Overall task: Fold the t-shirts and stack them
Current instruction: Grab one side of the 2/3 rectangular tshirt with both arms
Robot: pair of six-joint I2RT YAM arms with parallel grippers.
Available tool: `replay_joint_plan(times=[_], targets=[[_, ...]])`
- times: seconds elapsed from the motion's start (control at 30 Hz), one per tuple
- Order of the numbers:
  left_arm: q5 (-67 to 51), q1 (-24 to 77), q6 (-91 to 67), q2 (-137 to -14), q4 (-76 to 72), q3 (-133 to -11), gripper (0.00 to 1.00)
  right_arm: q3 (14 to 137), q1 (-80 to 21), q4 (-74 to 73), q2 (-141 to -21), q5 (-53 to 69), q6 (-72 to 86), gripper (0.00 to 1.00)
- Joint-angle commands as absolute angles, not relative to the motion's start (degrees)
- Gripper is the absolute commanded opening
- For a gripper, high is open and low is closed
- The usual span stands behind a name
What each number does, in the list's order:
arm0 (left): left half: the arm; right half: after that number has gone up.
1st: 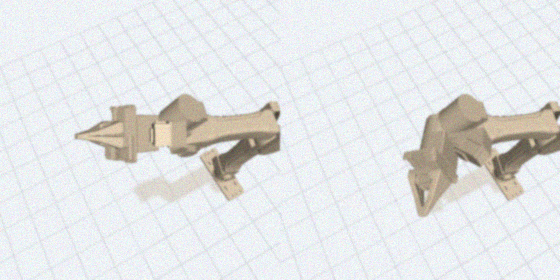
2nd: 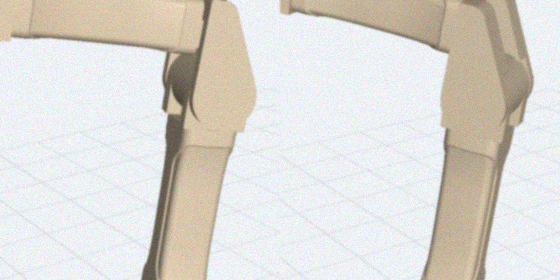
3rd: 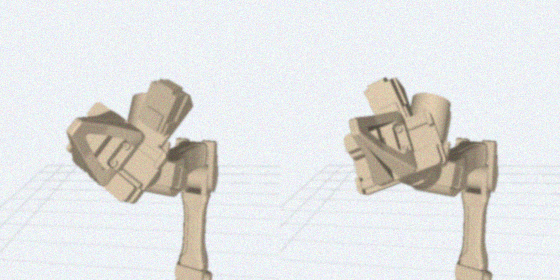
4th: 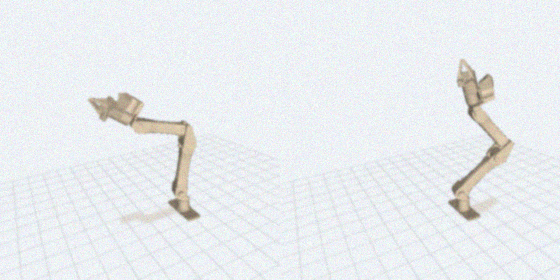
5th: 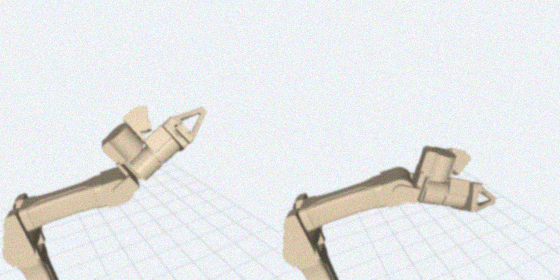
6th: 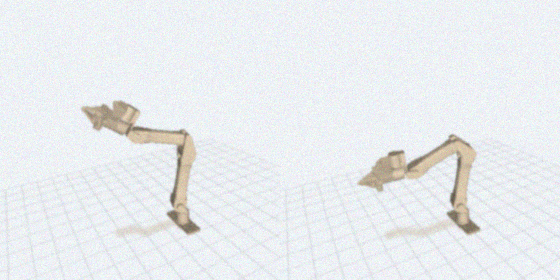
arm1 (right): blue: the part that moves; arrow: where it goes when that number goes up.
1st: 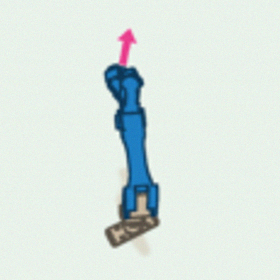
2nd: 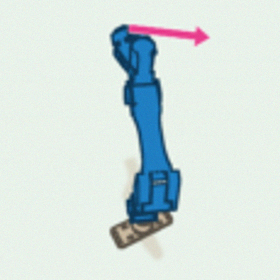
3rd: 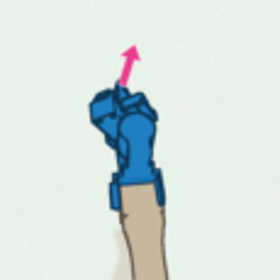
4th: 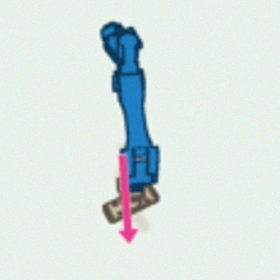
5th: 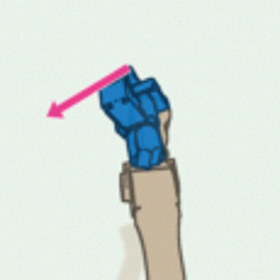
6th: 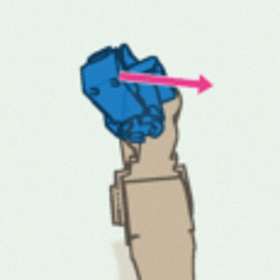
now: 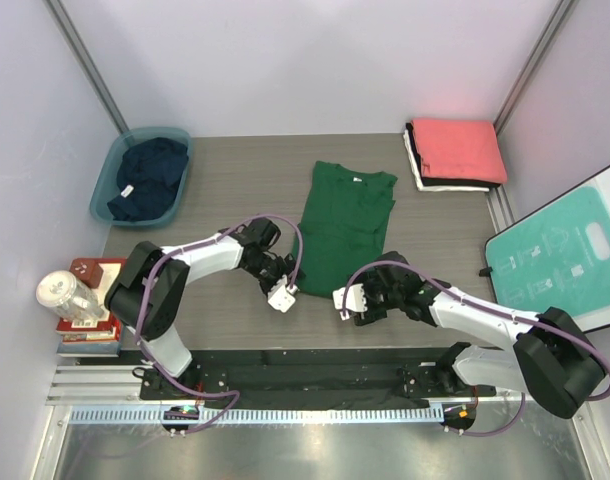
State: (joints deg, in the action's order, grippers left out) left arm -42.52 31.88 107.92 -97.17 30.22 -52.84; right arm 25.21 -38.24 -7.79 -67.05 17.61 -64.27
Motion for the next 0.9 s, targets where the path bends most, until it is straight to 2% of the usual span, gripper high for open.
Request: replay_joint_plan(times=[0.0,0.13,0.3,0.33,0.4,0.43,0.6,0.63,0.7,0.73,0.87], targets=[[-36.92,31.90,107.32,-100.28,30.41,-52.91,0.63,23.12,-37.35,-11.69,-66.63,15.56,-64.34,0.71],[-36.91,31.73,107.23,-100.72,30.50,-53.52,0.63,22.33,-37.27,-12.65,-65.30,15.56,-64.16,0.70],[-36.30,31.73,107.31,-101.34,31.46,-54.31,0.60,21.71,-37.27,-13.27,-65.83,15.21,-63.28,0.62],[-36.04,31.73,107.40,-101.77,31.81,-54.40,0.53,21.71,-37.27,-13.36,-66.18,15.12,-63.19,0.61],[-35.86,31.73,107.23,-101.95,32.52,-54.84,0.47,21.53,-37.27,-13.27,-66.36,15.38,-63.19,0.56],[-35.86,31.73,107.14,-102.39,32.52,-54.84,0.40,21.53,-37.27,-13.27,-66.71,15.64,-63.45,0.53],[-36.03,31.73,104.94,-104.06,30.68,-54.05,0.12,21.27,-37.26,-13.62,-66.97,16.96,-63.54,0.26],[-36.38,31.82,104.85,-103.89,30.59,-53.79,0.10,22.05,-37.27,-15.45,-66.89,17.31,-63.72,0.17],[-36.74,31.82,104.33,-103.01,30.59,-53.26,0.04,23.28,-37.27,-17.92,-66.36,17.49,-63.81,0.12],[-36.83,31.90,103.11,-102.49,30.76,-53.26,0.03,24.51,-37.18,-21.06,-66.01,18.10,-63.72,0.07],[-37.70,31.99,99.59,-97.49,35.50,-54.84,0.00,29.78,-37.27,-30.30,-63.73,21.52,-63.20,0.01]])
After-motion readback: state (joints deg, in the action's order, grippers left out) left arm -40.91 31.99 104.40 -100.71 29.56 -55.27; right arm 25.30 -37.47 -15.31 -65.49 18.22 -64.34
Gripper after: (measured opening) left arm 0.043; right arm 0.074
